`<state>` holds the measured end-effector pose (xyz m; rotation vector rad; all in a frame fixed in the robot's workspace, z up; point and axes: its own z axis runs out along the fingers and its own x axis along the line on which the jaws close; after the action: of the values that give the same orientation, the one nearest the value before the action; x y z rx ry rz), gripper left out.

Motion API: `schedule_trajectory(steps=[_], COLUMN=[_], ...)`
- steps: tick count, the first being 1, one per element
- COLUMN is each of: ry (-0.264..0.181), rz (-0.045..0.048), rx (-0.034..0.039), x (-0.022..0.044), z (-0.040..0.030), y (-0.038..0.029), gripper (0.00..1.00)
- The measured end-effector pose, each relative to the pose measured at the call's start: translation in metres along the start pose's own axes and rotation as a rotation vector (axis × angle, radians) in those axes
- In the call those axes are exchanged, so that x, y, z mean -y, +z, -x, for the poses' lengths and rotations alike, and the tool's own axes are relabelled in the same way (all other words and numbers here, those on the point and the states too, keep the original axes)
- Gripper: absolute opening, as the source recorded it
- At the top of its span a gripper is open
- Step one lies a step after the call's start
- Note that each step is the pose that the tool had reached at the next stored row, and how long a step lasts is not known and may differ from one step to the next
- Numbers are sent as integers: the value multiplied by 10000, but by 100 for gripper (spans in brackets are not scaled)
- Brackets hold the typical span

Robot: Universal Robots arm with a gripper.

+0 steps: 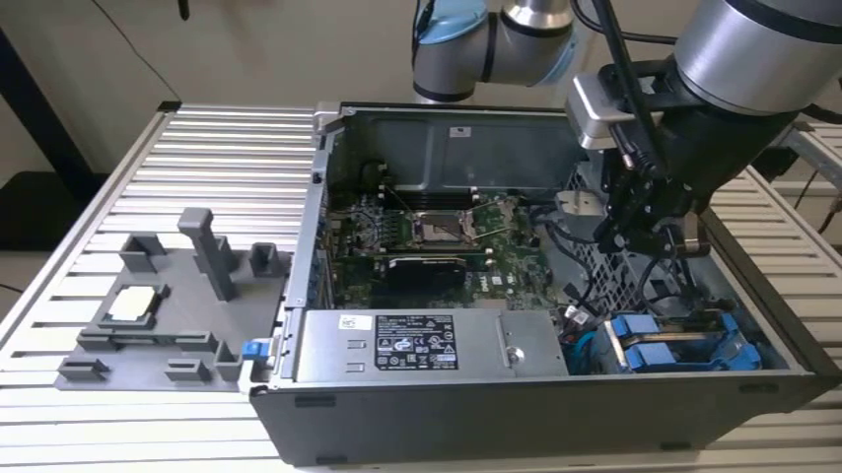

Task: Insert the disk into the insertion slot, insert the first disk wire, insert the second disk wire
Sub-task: 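Insert the first disk wire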

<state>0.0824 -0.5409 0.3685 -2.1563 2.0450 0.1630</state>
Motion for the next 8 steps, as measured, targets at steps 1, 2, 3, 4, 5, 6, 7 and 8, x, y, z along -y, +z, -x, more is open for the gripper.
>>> schedule_trajectory(steps=[1,2,3,4,5,6,7,8], ry=[-3,-7,-10,-11,-13,-18,-24,-29], rz=[0,1,2,2,4,11,20,30], rx=[0,0,0,-2,-37,-138,-305,-487], x=[0,0,0,0,0,1,1,1], z=[0,0,0,0,-1,-1,0,0], y=[0,0,0,0,0,0,0,0], gripper=[16,16,16,16,16,16,16,16])
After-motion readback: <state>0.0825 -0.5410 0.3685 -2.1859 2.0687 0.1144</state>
